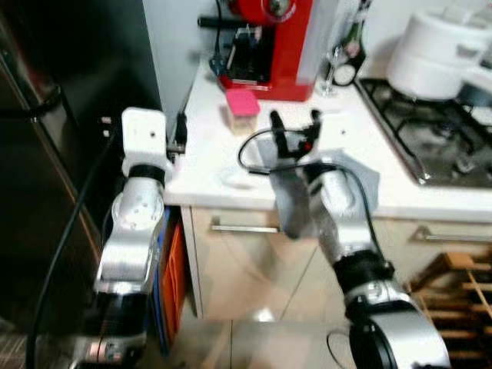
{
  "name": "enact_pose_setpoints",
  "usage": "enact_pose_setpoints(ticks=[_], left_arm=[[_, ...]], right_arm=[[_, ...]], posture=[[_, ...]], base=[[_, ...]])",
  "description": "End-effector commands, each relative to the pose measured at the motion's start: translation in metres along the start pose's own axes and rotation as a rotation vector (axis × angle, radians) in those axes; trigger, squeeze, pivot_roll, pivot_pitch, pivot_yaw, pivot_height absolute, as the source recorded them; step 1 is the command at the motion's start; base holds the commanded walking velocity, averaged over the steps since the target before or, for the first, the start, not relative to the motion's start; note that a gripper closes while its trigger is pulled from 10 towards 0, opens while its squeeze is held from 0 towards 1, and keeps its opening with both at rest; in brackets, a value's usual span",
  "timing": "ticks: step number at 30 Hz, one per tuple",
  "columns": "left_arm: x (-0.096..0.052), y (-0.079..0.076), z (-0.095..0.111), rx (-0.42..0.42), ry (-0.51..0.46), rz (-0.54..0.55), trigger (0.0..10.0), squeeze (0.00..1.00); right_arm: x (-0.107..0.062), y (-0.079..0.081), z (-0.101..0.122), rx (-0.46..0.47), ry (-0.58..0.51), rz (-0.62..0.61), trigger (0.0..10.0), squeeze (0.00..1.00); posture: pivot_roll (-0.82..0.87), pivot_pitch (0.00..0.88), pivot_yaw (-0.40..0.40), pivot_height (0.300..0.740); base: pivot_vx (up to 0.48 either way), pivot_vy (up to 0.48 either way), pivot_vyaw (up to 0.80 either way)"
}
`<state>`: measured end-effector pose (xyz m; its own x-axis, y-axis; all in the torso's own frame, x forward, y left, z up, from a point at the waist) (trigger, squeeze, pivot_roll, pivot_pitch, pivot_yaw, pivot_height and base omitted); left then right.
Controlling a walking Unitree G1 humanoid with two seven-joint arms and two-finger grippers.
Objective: Restocking fridge
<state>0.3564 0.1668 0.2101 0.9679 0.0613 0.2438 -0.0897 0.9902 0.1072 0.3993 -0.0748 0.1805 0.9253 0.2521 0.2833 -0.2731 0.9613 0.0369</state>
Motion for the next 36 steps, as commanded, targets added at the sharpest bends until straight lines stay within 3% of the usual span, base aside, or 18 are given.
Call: enact_pose_setpoints(ticks=[1,9,16,19,21,22,23,25,29,36], left_arm=[[0.000,0.002,0.008,-0.009,-0.023,0.017,10.0,0.00],[-0.003,0.004,0.012,-0.030,-0.042,0.042,10.0,0.00],[-0.004,0.001,0.022,0.018,-0.096,0.038,10.0,0.00],[-0.003,0.001,0.021,0.026,-0.091,0.023,10.0,0.00],[-0.003,0.006,0.017,0.028,-0.058,0.028,10.0,0.00],[-0.003,0.006,0.017,0.028,-0.058,0.028,10.0,0.00],[-0.007,0.009,0.009,0.058,-0.007,-0.005,10.0,0.00],[-0.008,0.009,0.006,0.071,0.010,-0.022,10.0,0.00],[-0.017,0.013,-0.011,0.064,0.105,-0.071,10.0,0.00],[-0.023,0.025,-0.018,0.058,0.127,-0.146,10.0,0.00]], right_arm=[[0.004,0.004,0.003,0.006,-0.002,0.017,10.0,0.00],[0.011,0.018,0.033,0.033,-0.106,0.065,10.0,0.00],[0.016,0.029,0.098,0.100,-0.294,0.116,10.0,0.00],[0.017,0.031,0.103,0.137,-0.301,0.127,10.0,0.00],[0.018,0.024,0.092,0.211,-0.236,0.084,10.0,0.00],[0.018,0.024,0.092,0.211,-0.236,0.084,10.0,0.00],[0.018,0.018,0.070,0.218,-0.134,0.046,10.0,0.00],[0.016,0.017,0.064,0.213,-0.105,0.039,10.0,0.00],[0.008,0.025,0.046,0.196,-0.026,0.065,10.0,0.00],[0.006,0.042,0.000,0.185,0.136,0.116,10.0,0.00]], posture=[[0.02,0.000,-0.037,0.740],[0.02,0.000,-0.041,0.740],[0.01,0.000,-0.044,0.740],[0.01,0.000,-0.045,0.740],[0.01,0.000,-0.046,0.740],[0.01,0.000,-0.046,0.740],[0.02,0.000,-0.047,0.740],[0.02,0.000,-0.047,0.740],[0.03,0.000,-0.050,0.740],[0.07,0.000,-0.068,0.740]], base=[[0.480,0.000,0.00],[0.195,0.321,0.00],[0.000,0.000,0.00],[0.000,0.000,0.00],[0.000,0.000,0.00],[0.000,0.000,0.00],[0.000,0.000,0.00],[0.000,0.000,0.00],[0.000,0.000,0.00],[0.000,0.000,0.00]])
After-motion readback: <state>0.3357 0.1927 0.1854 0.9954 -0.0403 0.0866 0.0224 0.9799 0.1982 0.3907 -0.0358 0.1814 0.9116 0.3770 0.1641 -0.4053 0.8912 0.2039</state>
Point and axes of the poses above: a point about 5 cm out from each wrist's last joint towards the gripper, its own x axis pointing out of the wrist towards the gripper, its own z axis along the axis of the wrist's last joint, y = z × x, the point moved 4 cm from there along x, pointing out of the wrist towards the gripper, and after that the axes turned 5 degrees about -x, right-handed, at the moved point
